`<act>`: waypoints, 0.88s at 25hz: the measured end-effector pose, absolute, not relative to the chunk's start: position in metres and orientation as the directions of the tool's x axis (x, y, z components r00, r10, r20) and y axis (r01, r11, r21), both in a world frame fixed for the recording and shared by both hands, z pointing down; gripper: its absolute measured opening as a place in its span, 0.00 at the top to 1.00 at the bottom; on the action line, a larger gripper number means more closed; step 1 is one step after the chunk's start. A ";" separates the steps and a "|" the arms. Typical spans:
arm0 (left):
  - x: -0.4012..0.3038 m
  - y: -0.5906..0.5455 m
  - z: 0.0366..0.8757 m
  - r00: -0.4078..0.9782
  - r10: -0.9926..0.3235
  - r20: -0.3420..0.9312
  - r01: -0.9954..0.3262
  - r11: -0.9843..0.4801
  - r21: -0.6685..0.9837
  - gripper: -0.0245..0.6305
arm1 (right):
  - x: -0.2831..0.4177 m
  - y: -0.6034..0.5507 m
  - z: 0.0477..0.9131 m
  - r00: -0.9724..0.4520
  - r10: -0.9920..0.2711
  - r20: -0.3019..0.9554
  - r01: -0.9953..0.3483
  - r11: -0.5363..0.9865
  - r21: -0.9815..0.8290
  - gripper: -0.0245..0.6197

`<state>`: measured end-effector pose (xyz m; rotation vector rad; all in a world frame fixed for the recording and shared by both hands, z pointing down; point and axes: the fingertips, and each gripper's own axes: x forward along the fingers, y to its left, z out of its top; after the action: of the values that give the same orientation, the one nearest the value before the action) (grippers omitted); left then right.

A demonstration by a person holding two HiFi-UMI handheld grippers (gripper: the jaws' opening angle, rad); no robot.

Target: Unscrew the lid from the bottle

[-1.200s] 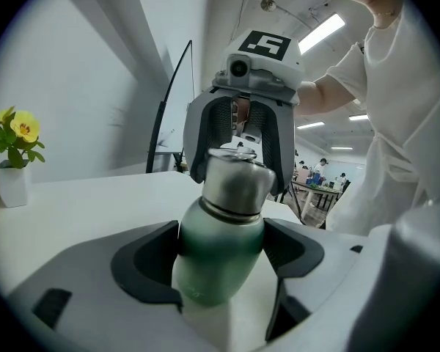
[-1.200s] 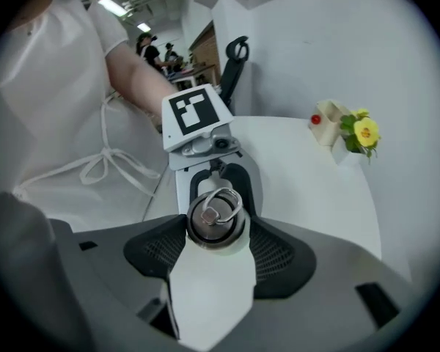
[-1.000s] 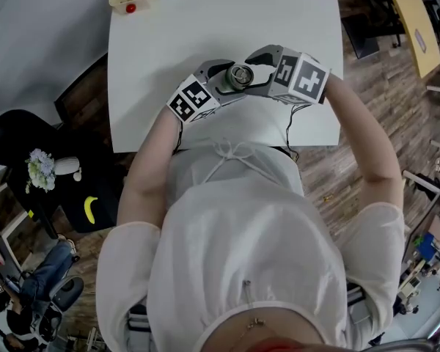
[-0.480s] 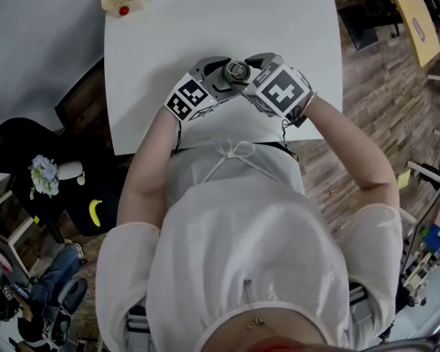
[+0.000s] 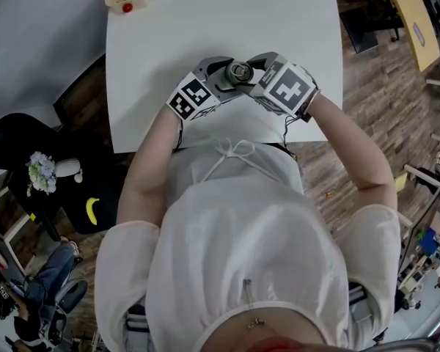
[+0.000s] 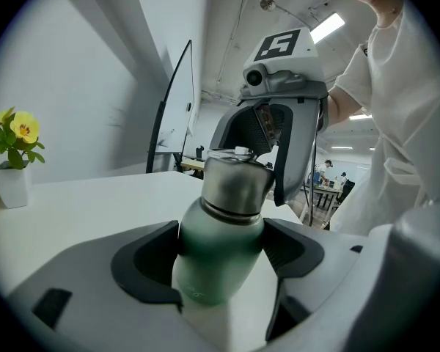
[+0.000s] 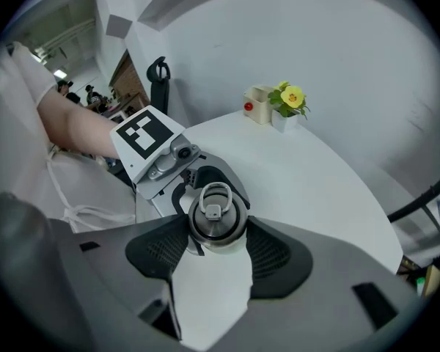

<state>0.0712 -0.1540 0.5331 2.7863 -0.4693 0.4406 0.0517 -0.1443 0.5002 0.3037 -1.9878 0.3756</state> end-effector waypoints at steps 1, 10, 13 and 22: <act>0.071 -0.154 0.533 0.901 -0.271 0.340 -0.356 -0.908 0.221 0.40 | 0.051 -0.143 0.499 -0.429 -0.033 0.903 -0.334 0.934 -0.125 0.56; 0.071 -0.154 0.533 0.900 -0.274 0.340 -0.360 -0.907 0.220 0.40 | 0.053 -0.139 0.499 -0.376 0.132 0.917 0.125 0.988 -0.091 0.56; 0.071 -0.155 0.533 0.899 -0.276 0.341 -0.363 -0.905 0.223 0.40 | 0.052 -0.138 0.499 -0.366 0.177 0.914 0.231 0.968 -0.095 0.56; 0.070 -0.155 0.533 0.898 -0.277 0.342 -0.365 -0.904 0.224 0.40 | 0.051 -0.139 0.497 -0.385 0.182 0.905 0.220 0.970 -0.102 0.57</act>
<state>0.0703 -0.1555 0.5331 2.7796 -0.4804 0.4401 0.0514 -0.1386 0.4972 -0.2871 -1.9766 -0.0412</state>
